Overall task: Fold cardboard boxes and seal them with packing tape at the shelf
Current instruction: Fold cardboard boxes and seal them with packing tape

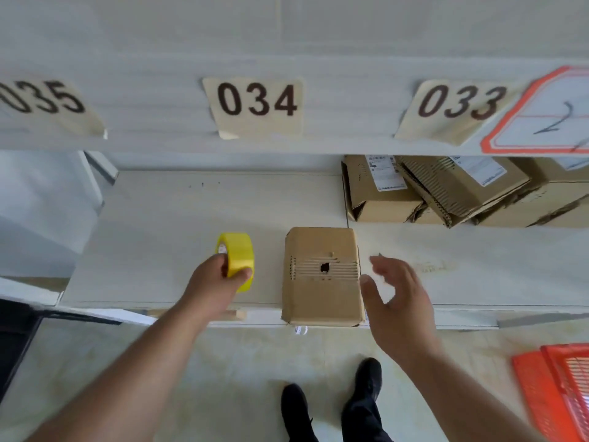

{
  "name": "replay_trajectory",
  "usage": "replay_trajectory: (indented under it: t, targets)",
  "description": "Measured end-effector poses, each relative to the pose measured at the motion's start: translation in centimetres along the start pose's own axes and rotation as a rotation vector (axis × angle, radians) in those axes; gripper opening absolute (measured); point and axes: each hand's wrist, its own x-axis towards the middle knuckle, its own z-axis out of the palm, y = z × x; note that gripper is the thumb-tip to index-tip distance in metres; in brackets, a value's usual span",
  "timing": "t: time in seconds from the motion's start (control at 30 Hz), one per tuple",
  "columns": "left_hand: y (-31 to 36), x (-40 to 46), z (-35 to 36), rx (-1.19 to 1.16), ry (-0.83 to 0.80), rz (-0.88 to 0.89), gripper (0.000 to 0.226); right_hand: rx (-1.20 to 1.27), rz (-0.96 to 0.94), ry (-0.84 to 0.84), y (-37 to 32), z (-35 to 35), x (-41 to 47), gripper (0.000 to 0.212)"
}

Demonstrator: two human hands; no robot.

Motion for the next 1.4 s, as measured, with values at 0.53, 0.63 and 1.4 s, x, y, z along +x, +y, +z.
replay_trajectory:
  t: [0.53,0.63,1.4]
  targets:
    - [8.9,-8.4,-0.6,0.208,-0.038,0.705,0.065,0.05,-0.284,-0.579,-6.6,-1.6,-0.3,0.021]
    - [8.9,-9.3,-0.1,0.306,0.128,0.809,0.055,0.045,-0.274,-0.583,-6.6,-2.2,-0.3,0.021]
    - [11.3,-8.5,0.1,-0.114,-0.23,0.358,0.058,-0.024,-0.267,-0.774,-7.1,-5.8,0.2,0.014]
